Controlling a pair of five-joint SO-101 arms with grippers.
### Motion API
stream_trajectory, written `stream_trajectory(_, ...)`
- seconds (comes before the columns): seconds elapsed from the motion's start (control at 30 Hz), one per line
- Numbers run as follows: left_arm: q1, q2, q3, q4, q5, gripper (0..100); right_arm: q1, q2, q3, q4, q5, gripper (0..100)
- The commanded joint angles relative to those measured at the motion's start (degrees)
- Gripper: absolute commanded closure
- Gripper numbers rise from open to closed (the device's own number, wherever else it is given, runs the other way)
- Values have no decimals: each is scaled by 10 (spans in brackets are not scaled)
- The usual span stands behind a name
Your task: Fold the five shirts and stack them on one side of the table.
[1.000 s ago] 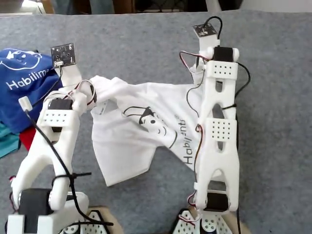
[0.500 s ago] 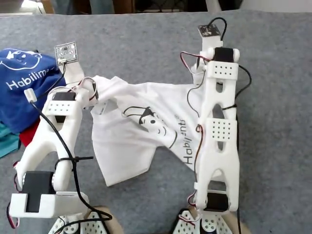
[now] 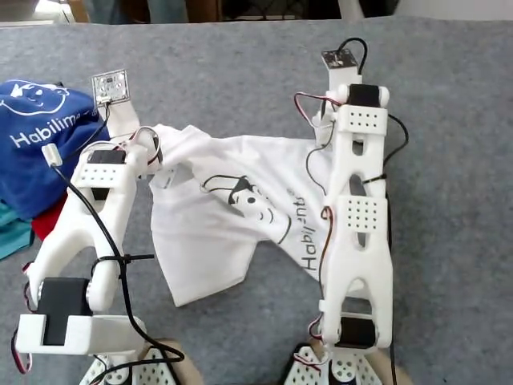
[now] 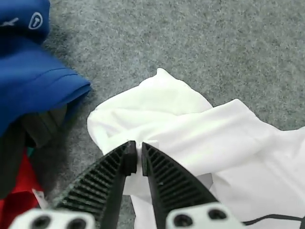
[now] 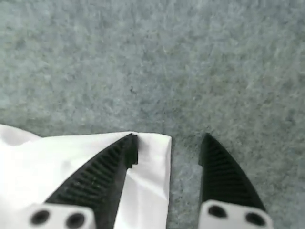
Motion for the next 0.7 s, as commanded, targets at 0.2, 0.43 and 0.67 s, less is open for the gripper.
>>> stream_trajectory(0.2,0,-2,-29,-7,-2,972,2,-6,0,-5,4,979)
stream_trajectory(0.43,0,-3,-29,-7,-2,972,4,-8,-4,-4,-4,983)
stream_trajectory(0.67,-1,-11,-62,15,-1,972,7,-77,-36,29,-1,983)
